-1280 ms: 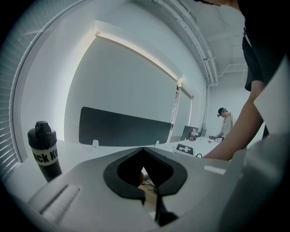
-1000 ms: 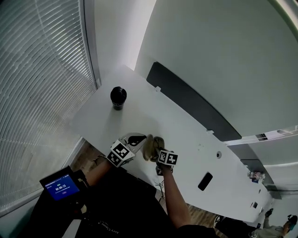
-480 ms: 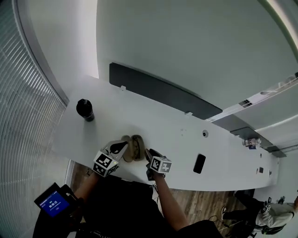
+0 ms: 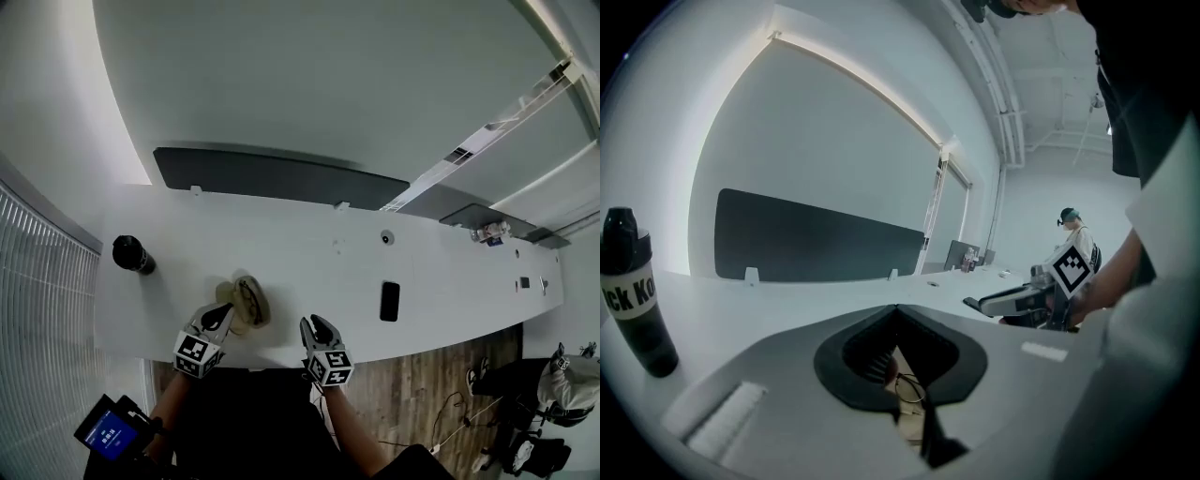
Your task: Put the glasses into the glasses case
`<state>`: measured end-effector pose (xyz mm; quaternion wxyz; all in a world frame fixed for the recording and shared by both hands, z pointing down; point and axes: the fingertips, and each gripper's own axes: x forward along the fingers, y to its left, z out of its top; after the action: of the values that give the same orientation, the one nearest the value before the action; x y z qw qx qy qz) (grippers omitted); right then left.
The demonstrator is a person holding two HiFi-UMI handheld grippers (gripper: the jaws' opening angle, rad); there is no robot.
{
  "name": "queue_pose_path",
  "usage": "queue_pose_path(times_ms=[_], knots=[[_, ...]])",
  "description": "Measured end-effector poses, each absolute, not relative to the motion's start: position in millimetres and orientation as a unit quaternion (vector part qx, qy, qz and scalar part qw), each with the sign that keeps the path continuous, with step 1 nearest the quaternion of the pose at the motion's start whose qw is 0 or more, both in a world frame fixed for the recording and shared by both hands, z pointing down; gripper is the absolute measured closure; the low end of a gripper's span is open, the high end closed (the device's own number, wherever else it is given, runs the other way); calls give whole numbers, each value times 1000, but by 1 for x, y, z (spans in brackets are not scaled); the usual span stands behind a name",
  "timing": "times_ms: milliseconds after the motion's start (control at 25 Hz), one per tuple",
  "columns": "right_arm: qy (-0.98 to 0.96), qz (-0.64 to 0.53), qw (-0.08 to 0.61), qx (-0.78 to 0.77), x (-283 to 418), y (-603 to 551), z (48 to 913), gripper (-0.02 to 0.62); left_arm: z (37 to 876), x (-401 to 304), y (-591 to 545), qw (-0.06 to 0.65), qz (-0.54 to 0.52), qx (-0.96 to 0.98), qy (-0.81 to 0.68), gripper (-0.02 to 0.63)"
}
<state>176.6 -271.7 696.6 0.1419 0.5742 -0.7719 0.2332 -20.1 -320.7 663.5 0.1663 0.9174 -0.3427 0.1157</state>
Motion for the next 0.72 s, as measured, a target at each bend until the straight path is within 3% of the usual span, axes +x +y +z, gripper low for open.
queue_pose_path(times_ms=[120,360,720], knots=[[-767,219,164,581,182,-257,700,493,660,-18,-317,154,114,922,-337,600],[-759,220,191,582,184,-261,714,581,664,-11,-314,142,115,926,-331,600],[-763,217,197,576,182,-282,719,586,667,-6,-326,124,133,930,-319,600]])
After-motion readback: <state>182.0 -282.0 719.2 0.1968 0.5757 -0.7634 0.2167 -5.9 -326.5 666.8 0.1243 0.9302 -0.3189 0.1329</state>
